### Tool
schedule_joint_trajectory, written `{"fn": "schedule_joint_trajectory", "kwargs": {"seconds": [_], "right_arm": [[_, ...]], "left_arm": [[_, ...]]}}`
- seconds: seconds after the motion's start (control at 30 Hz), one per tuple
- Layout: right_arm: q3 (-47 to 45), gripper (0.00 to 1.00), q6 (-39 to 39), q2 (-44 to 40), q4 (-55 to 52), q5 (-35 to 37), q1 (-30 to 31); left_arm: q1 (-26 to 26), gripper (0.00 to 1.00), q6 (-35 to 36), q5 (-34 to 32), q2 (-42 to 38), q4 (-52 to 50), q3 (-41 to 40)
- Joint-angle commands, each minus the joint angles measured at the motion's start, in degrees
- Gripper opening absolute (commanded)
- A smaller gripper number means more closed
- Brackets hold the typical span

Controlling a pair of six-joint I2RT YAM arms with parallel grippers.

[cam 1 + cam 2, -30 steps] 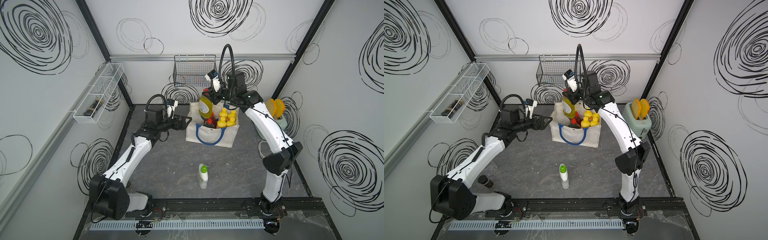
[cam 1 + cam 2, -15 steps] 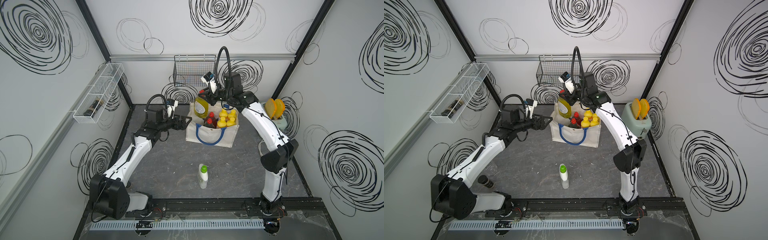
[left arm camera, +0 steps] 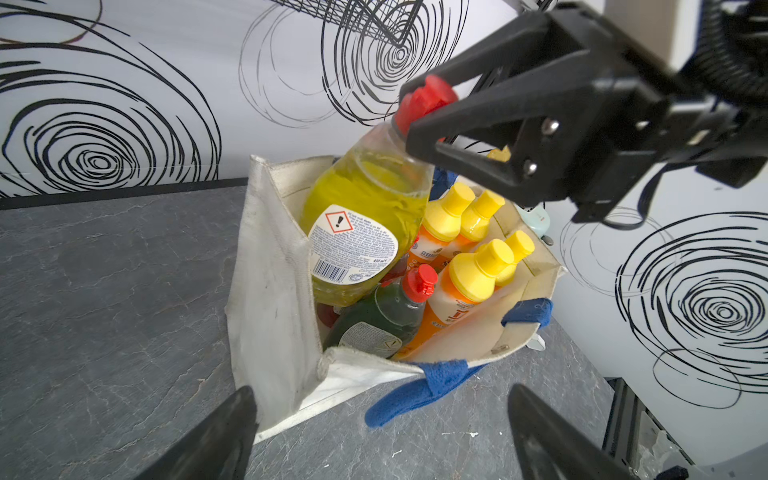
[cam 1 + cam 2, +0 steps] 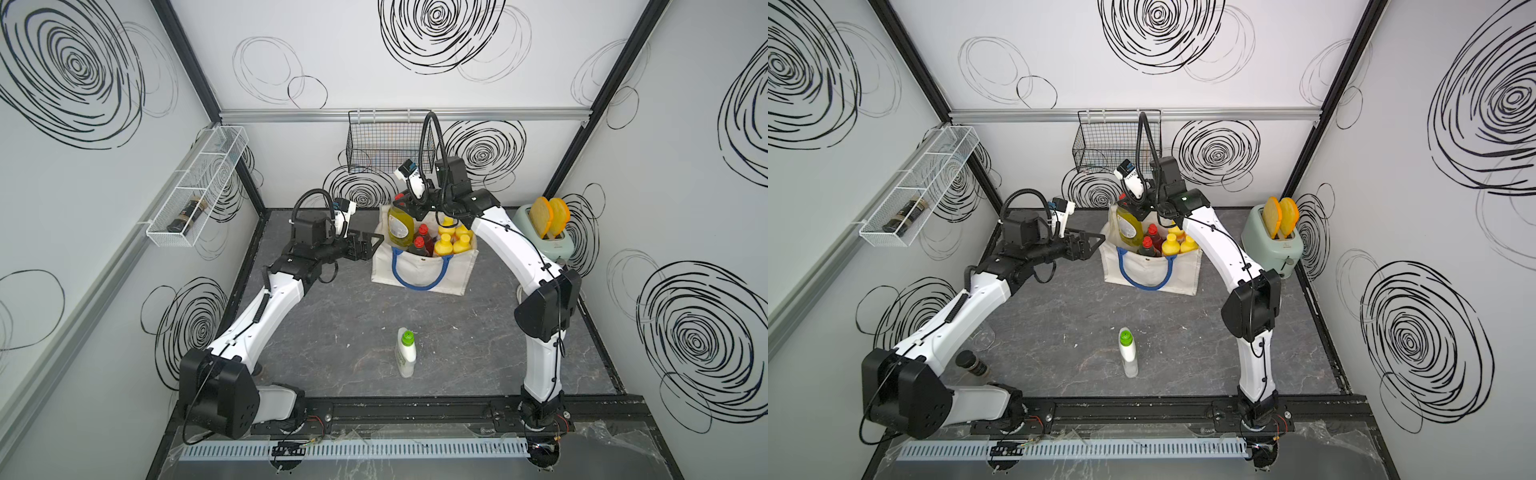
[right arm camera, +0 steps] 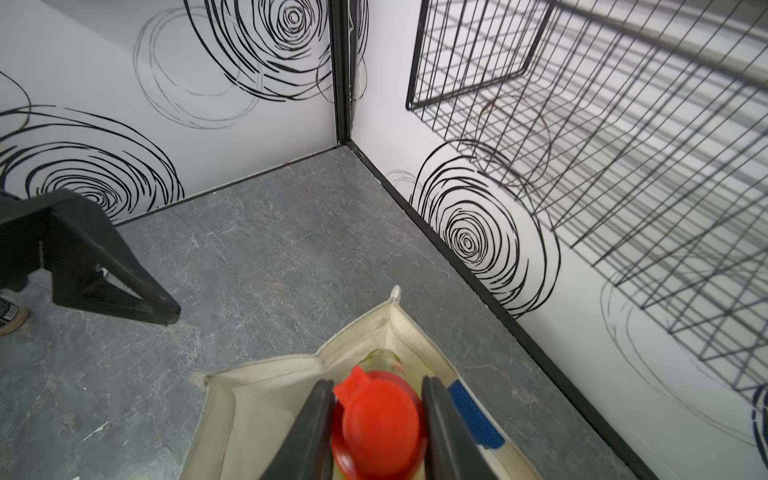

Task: Pack dish soap into the shopping bag
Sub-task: Place the bottle of dish soap in the shopping bag.

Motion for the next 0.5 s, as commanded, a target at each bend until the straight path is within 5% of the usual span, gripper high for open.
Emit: {"fn": "schedule_joint_trajectory", "kwargs": {"seconds": [0.0, 0.47], "right_arm": [[-1.02, 0.00, -1.48, -3.22, 8.96, 0.03, 0.35], [-11.23, 0.00, -2.13, -5.94, 13.86, 1.29, 1.10]], "left_arm": [[0.16, 0.96, 0.41, 0.34, -0.40, 3.05, -0.55], [0.29, 0.96, 0.23, 0.42, -0.46, 3.38, -0.88]]}}
